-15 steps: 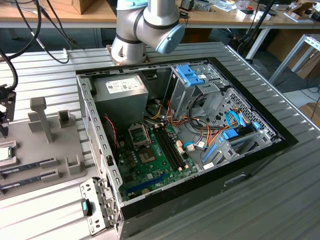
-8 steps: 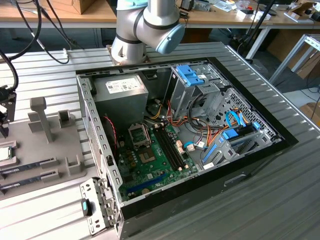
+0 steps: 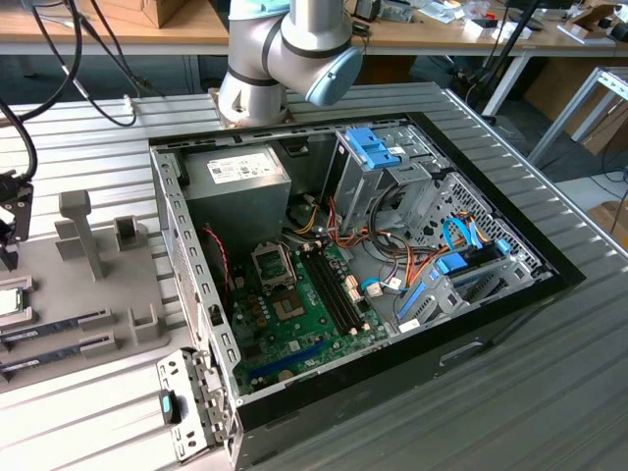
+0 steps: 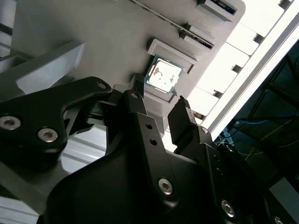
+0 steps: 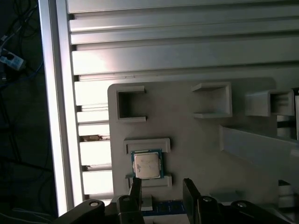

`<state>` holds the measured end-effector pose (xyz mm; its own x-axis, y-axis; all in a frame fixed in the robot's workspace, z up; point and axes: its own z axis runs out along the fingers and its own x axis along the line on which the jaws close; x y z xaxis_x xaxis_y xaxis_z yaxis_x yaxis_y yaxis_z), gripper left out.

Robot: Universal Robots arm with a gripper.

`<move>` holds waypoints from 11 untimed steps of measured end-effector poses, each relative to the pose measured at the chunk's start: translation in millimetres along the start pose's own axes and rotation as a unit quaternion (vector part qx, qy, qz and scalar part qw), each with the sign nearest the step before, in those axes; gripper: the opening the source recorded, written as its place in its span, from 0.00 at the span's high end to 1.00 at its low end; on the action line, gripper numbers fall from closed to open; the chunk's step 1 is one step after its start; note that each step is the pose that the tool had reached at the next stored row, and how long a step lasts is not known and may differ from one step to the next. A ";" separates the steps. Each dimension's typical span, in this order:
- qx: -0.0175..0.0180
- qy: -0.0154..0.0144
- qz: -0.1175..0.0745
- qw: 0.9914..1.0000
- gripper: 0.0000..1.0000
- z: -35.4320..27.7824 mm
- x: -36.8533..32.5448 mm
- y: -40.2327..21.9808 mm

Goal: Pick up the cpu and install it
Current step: 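Pick up the cpu and move it towards the insertion slot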

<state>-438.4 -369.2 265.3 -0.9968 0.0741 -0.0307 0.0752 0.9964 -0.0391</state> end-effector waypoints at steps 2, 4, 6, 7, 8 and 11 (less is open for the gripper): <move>0.000 0.000 0.000 1.000 0.52 0.6 0.0 0.0; 0.000 0.000 0.000 1.000 0.52 1.3 0.0 0.1; 0.000 0.000 0.000 1.000 0.52 2.1 0.1 0.1; 0.000 0.000 0.000 1.000 0.52 2.7 0.1 0.1; 0.000 0.000 0.000 1.000 0.52 3.2 0.1 0.1; 0.000 0.000 0.000 1.000 0.52 5.1 0.2 0.2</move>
<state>-438.4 -369.2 260.2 -0.9968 0.0741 -0.0307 0.0752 0.9964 -0.0391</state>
